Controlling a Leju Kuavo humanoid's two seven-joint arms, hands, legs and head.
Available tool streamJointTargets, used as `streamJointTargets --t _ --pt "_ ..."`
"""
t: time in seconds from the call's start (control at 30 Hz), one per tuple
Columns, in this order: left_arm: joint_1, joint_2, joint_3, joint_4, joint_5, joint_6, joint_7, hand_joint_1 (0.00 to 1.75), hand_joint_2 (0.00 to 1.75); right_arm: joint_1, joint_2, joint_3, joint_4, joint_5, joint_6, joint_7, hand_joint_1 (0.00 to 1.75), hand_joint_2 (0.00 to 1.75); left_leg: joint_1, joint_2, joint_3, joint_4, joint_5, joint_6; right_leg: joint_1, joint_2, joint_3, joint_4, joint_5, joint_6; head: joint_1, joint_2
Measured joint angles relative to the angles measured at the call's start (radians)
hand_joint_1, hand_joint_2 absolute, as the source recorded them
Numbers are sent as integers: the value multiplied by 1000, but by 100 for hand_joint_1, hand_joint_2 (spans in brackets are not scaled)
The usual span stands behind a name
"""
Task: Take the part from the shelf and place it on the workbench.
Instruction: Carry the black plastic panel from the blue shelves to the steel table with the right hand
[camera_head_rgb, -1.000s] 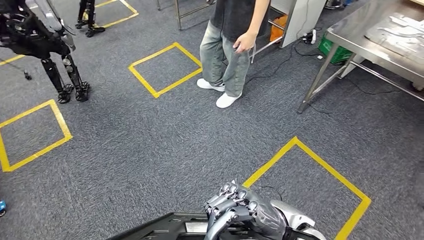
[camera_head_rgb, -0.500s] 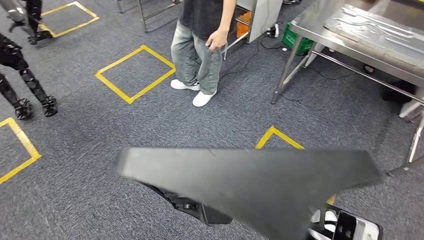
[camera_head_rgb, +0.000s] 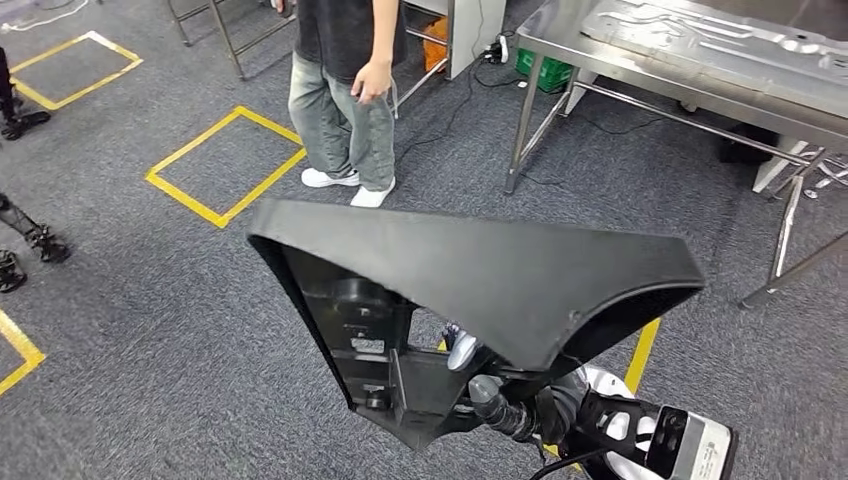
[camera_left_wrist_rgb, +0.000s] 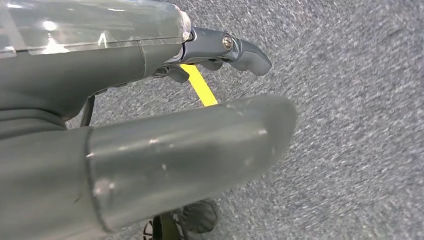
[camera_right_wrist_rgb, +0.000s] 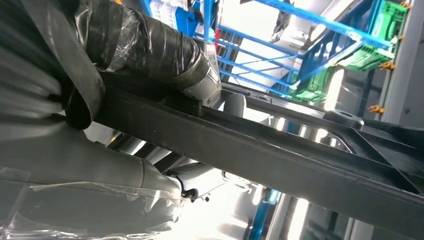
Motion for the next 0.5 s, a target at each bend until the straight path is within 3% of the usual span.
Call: streamJointTargets --t 0.03,0.07,0.13,0.2,0.27,0.3,0.37,0.43,0.47,0.5 --pt "1 -2 0 0 0 0 0 0 0 2 1 2 0 1 0 1 175 175 0 -2 4 -15 22 1 0 10 1 2 -1 0 0 0" --pt "1 -3 0 0 0 0 0 0 0 3 3 4 0 1 0 2 175 175 0 -7 26 -69 59 4 1 21 2 4 -2 1 0 0" --pt "1 -3 0 0 0 0 0 0 0 4 6 7 -1 2 0 2 175 175 1 -44 89 -214 125 14 1 42 2 7 -4 5 0 0" --pt "1 -4 0 0 0 1 -1 0 0 5 8 9 -2 2 -1 2 175 175 0 -75 124 -288 144 23 -2 62 -4 9 -3 14 0 0" --pt "-1 -4 0 0 0 2 -1 0 0 7 8 10 -3 2 -1 3 175 175 -2 -66 128 -296 143 30 -5 79 -10 8 0 27 0 0" --pt "-2 -5 0 0 0 2 -2 0 0 8 8 10 -4 3 -1 3 175 175 0 -56 130 -300 146 36 -5 74 -12 12 -3 33 0 0" --pt "-4 -6 0 0 0 2 -2 0 0 7 8 11 -7 3 -1 3 175 175 4 -33 134 -309 150 49 -2 31 -35 63 -38 43 1 0" --pt "0 -8 0 0 -1 2 -2 0 0 7 8 12 -8 3 -1 2 175 175 3 -9 134 -310 149 55 -5 -12 -98 191 -107 51 1 0" --pt "2 -8 0 0 -1 1 -2 0 0 9 8 12 -8 3 -2 2 175 175 3 4 134 -310 148 56 -8 -18 -132 257 -132 55 1 0" --pt "3 -9 0 0 -2 1 -2 0 0 11 8 12 -8 3 -3 2 175 175 3 16 134 -310 147 56 -12 -20 -153 296 -140 58 1 0"
